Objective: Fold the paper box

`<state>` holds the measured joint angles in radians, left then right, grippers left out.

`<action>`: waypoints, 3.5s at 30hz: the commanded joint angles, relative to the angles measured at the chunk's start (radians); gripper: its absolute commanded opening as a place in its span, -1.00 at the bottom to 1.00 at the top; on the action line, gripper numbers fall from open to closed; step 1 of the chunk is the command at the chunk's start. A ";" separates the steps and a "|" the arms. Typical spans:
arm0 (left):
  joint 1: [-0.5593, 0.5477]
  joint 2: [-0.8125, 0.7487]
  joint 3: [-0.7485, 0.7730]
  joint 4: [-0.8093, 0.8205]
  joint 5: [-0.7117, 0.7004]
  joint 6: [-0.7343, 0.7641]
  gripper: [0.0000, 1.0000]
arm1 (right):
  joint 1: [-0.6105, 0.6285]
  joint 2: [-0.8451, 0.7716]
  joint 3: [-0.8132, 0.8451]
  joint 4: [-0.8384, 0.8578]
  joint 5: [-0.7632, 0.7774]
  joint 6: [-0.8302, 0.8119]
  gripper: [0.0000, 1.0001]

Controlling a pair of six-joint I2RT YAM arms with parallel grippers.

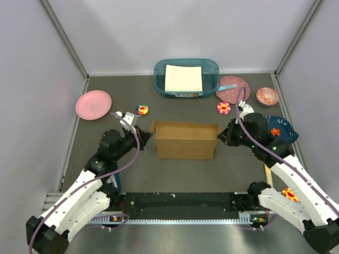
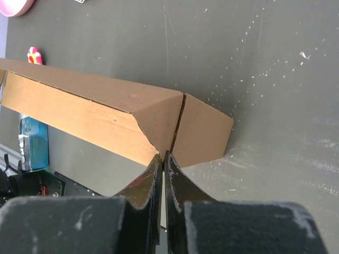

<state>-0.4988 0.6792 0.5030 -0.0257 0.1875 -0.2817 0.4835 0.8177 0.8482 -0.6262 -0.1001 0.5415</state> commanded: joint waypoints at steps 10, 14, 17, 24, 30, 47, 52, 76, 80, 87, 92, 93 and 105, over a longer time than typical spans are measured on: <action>-0.006 -0.030 0.058 -0.017 -0.039 -0.020 -0.93 | 0.018 -0.034 -0.075 0.023 0.020 -0.023 -1.00; -0.006 -0.036 0.100 -0.034 -0.071 -0.011 -0.67 | 0.020 -0.038 -0.069 0.023 0.020 -0.026 -1.00; -0.004 -0.040 0.123 -0.046 -0.077 -0.001 -0.38 | 0.023 -0.040 -0.066 0.023 0.020 -0.026 -1.00; -0.004 -0.024 0.146 -0.040 -0.057 0.007 -0.11 | 0.026 -0.042 -0.069 0.022 0.025 -0.025 -1.00; -0.004 0.003 0.155 -0.054 -0.037 0.021 -0.16 | 0.029 -0.041 -0.067 0.022 0.027 -0.025 -1.00; -0.004 0.022 0.167 -0.169 -0.039 0.061 -0.21 | 0.032 -0.034 -0.061 0.022 0.028 -0.028 -1.00; -0.004 0.013 0.172 -0.195 -0.052 0.065 -0.23 | 0.033 -0.034 -0.060 0.022 0.030 -0.028 -1.00; -0.006 0.045 0.177 -0.129 0.021 -0.177 -1.00 | 0.049 -0.023 -0.063 0.023 0.036 -0.025 -1.00; -0.006 0.056 0.163 -0.109 0.032 -0.260 -1.00 | 0.049 -0.023 -0.064 0.022 0.037 -0.025 -1.00; -0.006 0.059 0.128 -0.089 0.018 -0.312 -1.00 | 0.056 -0.023 -0.069 0.023 0.042 -0.022 -1.00; -0.010 0.043 0.065 -0.039 -0.022 -0.323 -1.00 | 0.061 -0.025 -0.072 0.023 0.046 -0.021 -1.00; -0.014 0.039 0.039 -0.025 -0.031 -0.324 -1.00 | 0.063 -0.023 -0.072 0.023 0.048 -0.020 -1.00; -0.155 0.006 -0.006 0.009 -0.330 -0.223 -1.00 | 0.073 -0.025 -0.078 0.029 0.056 -0.017 -1.00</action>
<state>-0.5911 0.6888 0.5087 -0.0082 0.0048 -0.5533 0.5346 0.7818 0.7925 -0.5606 -0.0456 0.5247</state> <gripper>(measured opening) 0.013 0.006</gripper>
